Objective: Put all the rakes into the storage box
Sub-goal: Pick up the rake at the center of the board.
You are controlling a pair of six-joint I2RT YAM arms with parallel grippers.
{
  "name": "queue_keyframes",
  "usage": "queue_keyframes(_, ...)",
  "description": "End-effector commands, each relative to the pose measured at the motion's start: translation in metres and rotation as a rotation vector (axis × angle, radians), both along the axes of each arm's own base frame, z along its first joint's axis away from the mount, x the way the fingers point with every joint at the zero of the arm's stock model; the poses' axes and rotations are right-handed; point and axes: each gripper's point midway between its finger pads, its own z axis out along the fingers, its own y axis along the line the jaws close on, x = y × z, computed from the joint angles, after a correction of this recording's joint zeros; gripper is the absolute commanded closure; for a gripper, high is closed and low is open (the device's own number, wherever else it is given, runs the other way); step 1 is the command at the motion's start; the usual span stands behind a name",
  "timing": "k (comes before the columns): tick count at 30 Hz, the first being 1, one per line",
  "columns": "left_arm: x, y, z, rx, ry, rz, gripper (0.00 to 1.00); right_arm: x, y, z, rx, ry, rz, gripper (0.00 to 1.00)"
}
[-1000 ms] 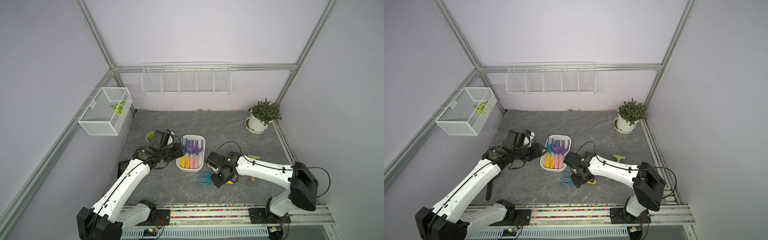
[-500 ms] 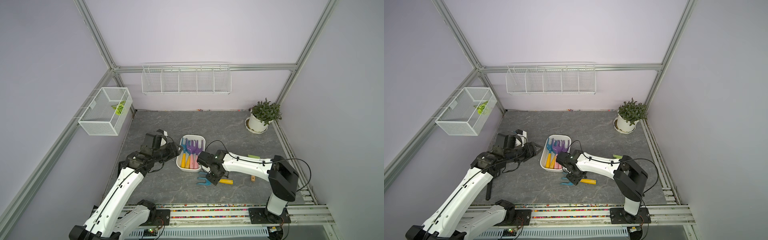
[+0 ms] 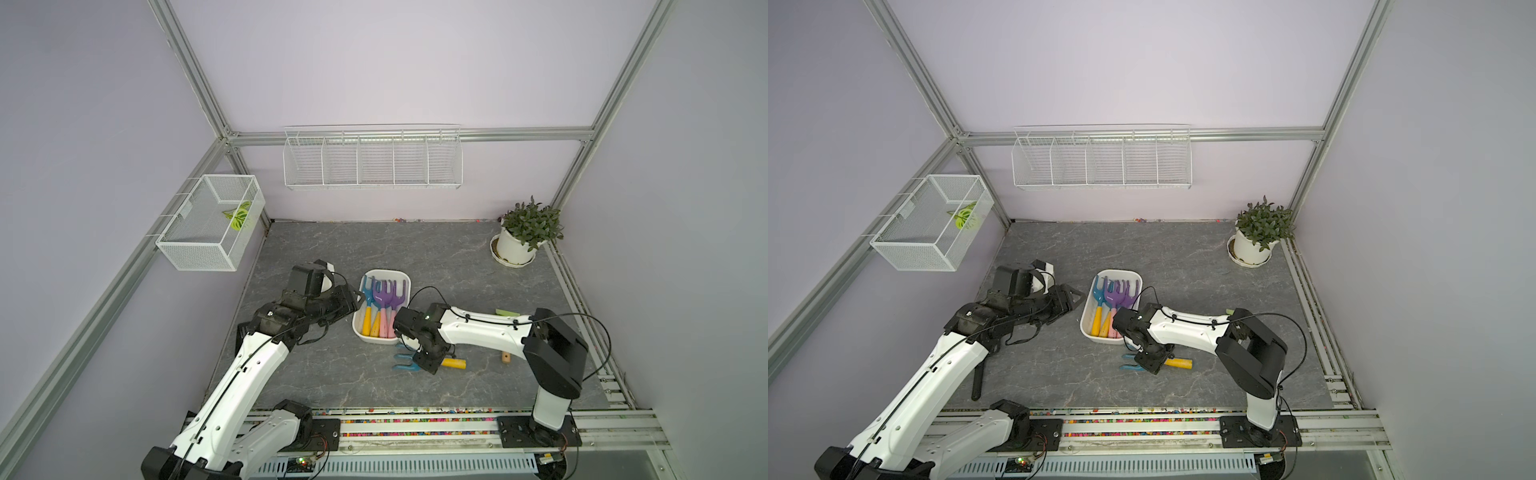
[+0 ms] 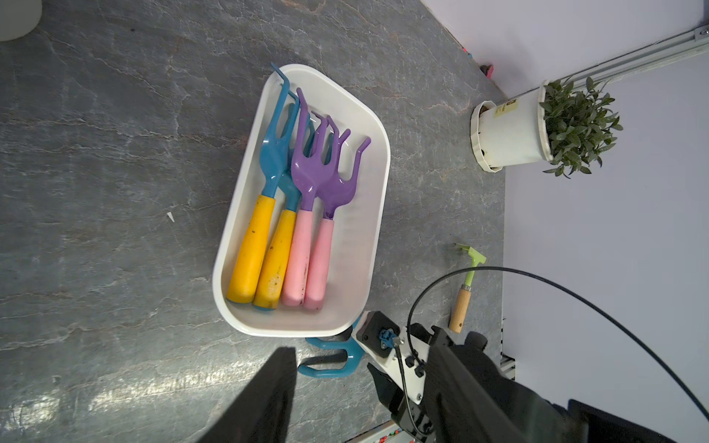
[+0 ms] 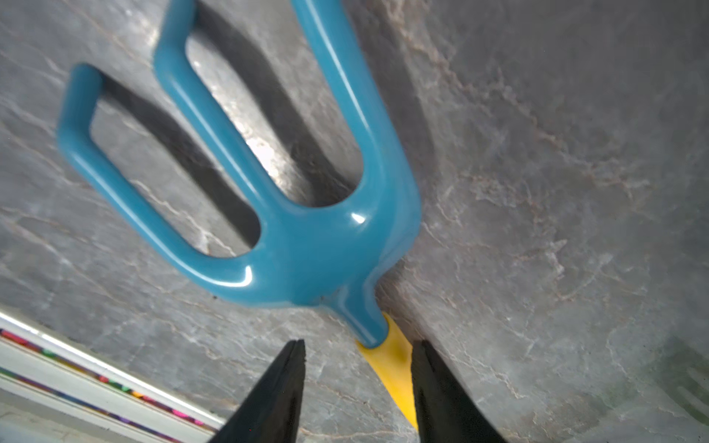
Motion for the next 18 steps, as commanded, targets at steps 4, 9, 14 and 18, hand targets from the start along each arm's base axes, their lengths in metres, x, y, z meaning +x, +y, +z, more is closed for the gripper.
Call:
queue_keyframes(4,0.0009,-0.0010,-0.0003,-0.016,0.003,0.000,0.41,-0.0032,0.0006,-0.0116,-0.019,0.027,0.037,0.56)
queue_keyframes(9,-0.0004,0.0009,0.0001,-0.019,0.003,0.010,0.41,-0.0035,0.0037,-0.0144,-0.001,0.030,0.029,0.61)
queue_keyframes(14,-0.0007,0.0010,0.0001,-0.026,0.004,0.015,0.40,-0.0038,0.0030,-0.0165,0.007,0.020,0.012,0.71)
queue_keyframes(18,0.0012,0.0000,0.0002,-0.029,0.005,0.016,0.40,-0.0035,0.0006,-0.0120,0.028,-0.003,0.002,0.79)
